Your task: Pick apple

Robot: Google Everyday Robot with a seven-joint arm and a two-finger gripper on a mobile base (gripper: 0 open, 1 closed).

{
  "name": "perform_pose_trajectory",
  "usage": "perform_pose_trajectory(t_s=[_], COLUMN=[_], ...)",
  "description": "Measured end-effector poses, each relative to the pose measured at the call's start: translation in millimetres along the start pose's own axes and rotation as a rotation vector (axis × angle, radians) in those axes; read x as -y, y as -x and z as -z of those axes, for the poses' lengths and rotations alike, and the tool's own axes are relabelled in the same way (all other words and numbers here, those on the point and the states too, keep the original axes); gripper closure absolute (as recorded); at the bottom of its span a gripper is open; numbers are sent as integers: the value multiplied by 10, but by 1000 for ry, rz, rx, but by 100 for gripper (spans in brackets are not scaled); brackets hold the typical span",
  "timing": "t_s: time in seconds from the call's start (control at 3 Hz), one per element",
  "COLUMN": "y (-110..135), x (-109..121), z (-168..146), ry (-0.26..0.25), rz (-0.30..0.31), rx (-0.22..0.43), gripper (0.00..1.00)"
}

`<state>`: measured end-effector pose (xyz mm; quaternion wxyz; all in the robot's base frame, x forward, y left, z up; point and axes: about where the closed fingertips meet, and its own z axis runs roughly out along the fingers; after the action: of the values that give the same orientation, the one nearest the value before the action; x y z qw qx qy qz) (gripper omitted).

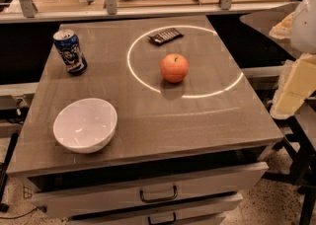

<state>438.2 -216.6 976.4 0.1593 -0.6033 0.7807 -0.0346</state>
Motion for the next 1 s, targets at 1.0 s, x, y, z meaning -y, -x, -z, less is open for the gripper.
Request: perform_pose_trajectory(t_s=[1.0], y=[485], x=[235], z=[-273], ry=[-18], rz=[83], rx=[84], gripper=[0])
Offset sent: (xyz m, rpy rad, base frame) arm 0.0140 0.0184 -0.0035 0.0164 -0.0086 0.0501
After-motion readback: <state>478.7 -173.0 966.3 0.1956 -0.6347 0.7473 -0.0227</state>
